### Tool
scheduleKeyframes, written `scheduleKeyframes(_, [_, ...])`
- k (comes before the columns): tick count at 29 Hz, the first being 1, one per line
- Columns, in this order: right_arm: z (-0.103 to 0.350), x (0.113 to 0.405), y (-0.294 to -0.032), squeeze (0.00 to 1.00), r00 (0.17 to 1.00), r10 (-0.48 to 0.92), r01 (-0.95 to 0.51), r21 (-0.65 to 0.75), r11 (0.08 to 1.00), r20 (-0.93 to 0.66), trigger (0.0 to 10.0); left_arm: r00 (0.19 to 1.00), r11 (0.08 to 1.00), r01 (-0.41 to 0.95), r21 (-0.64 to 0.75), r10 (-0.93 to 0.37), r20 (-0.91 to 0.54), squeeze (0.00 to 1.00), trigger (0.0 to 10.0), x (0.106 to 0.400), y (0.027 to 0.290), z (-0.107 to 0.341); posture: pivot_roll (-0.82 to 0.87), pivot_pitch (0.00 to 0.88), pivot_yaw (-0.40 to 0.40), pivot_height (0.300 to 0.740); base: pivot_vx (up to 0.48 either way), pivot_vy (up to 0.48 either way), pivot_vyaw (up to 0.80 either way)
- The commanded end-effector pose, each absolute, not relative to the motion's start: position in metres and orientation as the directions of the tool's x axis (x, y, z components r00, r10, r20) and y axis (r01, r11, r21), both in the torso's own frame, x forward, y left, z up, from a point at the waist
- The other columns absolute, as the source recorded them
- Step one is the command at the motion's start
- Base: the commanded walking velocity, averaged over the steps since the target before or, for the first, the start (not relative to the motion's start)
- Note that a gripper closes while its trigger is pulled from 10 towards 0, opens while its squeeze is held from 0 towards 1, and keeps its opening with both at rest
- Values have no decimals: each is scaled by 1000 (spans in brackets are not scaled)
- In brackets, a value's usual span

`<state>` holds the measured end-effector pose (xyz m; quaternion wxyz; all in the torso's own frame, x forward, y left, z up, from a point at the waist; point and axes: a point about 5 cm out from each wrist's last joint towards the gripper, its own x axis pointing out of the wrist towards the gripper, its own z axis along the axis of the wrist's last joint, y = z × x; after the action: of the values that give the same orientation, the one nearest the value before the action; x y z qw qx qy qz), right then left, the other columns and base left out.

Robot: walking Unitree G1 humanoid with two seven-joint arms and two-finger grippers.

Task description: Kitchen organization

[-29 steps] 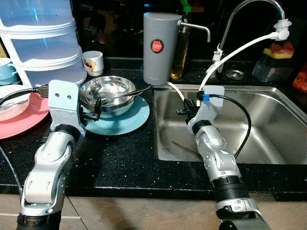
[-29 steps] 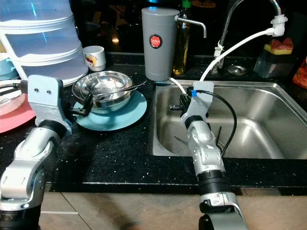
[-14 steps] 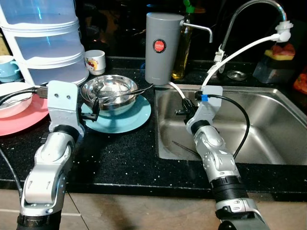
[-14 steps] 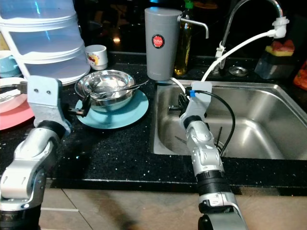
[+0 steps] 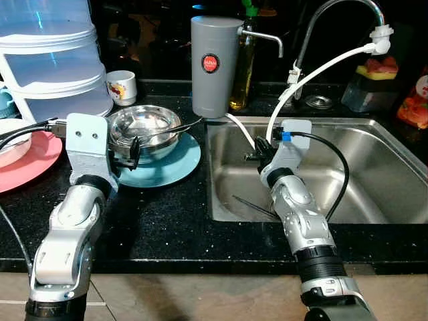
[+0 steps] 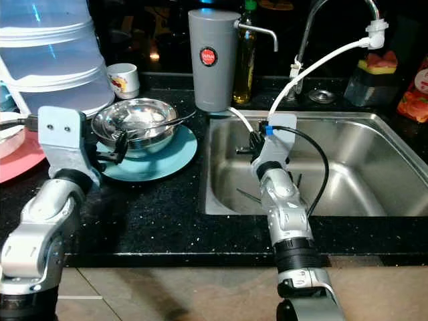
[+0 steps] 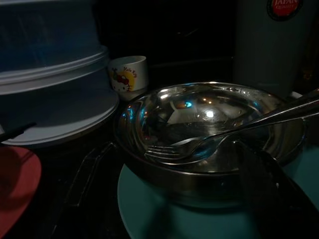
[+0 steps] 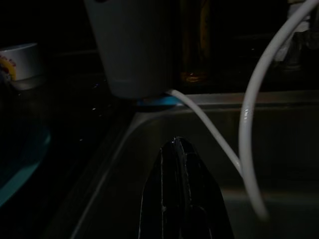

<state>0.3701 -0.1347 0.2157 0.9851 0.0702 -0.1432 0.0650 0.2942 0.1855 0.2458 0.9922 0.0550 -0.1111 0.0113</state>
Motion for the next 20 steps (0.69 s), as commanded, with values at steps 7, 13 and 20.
scheduleKeyframes(7, [216, 371, -131, 0, 950, 119, -160, 121, 980, 287, 10000, 977, 992, -17, 123, -10, 214, 0, 10000, 292, 182, 246, 40, 42, -27, 740, 0, 0, 0])
scheduleKeyframes(13, [215, 371, -132, 0, 951, 119, -158, 120, 980, 284, 10000, 979, 989, -10, 146, -20, 203, 0, 10000, 293, 182, 247, 39, 44, -28, 740, 0, 0, 0])
scheduleKeyframes(20, [217, 371, -133, 0, 947, 125, -168, 123, 978, 295, 10000, 971, 976, 35, 214, -84, 224, 0, 10000, 294, 179, 256, 45, 39, -33, 740, 0, 0, 0])
